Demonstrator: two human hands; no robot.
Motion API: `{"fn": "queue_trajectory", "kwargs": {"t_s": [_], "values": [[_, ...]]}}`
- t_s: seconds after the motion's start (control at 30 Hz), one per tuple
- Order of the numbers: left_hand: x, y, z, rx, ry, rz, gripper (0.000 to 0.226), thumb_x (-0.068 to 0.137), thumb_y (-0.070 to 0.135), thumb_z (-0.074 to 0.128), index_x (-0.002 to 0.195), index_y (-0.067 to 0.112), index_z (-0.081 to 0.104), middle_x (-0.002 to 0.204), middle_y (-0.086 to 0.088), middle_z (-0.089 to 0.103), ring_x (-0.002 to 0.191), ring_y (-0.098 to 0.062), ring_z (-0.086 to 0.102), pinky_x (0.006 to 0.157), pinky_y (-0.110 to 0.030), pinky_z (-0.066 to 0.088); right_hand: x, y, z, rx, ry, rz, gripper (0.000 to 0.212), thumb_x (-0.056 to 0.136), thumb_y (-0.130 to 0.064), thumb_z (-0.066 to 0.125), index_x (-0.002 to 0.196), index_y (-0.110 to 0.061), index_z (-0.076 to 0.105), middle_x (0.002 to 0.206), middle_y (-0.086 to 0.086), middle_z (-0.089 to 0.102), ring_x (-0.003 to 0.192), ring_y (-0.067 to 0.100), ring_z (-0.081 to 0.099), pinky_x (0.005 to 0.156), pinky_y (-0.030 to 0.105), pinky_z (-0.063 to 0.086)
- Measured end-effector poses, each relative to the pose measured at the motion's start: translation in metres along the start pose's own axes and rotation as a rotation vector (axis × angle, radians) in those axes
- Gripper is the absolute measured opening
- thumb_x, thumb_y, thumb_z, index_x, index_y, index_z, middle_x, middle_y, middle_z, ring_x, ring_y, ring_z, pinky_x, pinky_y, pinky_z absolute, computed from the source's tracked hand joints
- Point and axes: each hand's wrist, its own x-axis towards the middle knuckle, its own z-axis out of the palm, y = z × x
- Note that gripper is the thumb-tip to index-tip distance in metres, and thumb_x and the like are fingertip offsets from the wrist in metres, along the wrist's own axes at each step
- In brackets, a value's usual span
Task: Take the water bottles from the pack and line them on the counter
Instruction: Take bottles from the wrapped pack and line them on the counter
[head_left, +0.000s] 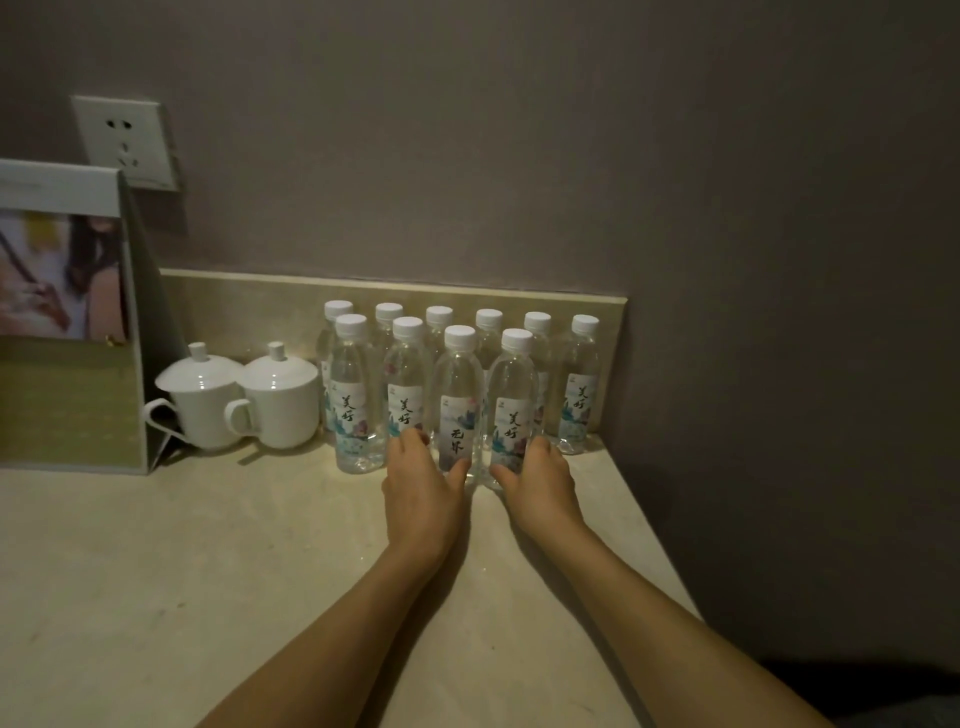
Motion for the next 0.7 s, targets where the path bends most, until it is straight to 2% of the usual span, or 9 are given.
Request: {"fn": "queue_trajectory", "kwargs": {"t_s": [0.17,0.33,0.6,0.7], "values": [[0.002,0.000,0.001,0.012,-0.012,0.015,0.038,0.084,0.024,0.074,0.112,0.010,0.052,0.111,-0.007,0.056,0.095,-0.018,0.054,0.079,-0.028,0.048,0.004,0.001,0.003,0.005,0.014,0.003,0.058,0.092,-0.034,0.063,0.137,-0.006,0.039,0.138,0.012,0.047,0.124,0.032,0.052,0.099,0.050,0.048],[0.003,0.000,0.002,0.052,-0.026,0.038,0.035,0.086,0.025,0.072,0.112,0.010,0.053,0.110,-0.008,0.056,0.098,-0.025,0.058,0.086,-0.041,0.054,0.007,0.001,0.005,0.000,0.030,-0.005,0.061,0.091,-0.035,0.064,0.138,-0.005,0.038,0.137,0.013,0.048,0.122,0.033,0.053,0.097,0.049,0.050],[0.004,0.003,0.005,0.058,-0.016,0.049,0.040,0.085,0.023,0.073,0.116,0.009,0.052,0.113,-0.009,0.059,0.102,-0.026,0.060,0.089,-0.042,0.054,0.014,0.003,0.007,-0.024,0.042,-0.023,0.059,0.091,-0.037,0.063,0.136,-0.006,0.038,0.135,0.014,0.049,0.121,0.033,0.053,0.095,0.048,0.050],[0.005,0.005,0.006,0.040,-0.013,0.051,0.038,0.085,0.022,0.074,0.112,0.009,0.051,0.109,-0.008,0.060,0.100,-0.025,0.061,0.086,-0.042,0.055,0.015,0.004,0.007,-0.021,0.042,-0.033,0.058,0.091,-0.037,0.063,0.135,-0.007,0.039,0.135,0.014,0.049,0.120,0.034,0.053,0.095,0.048,0.050]]}}
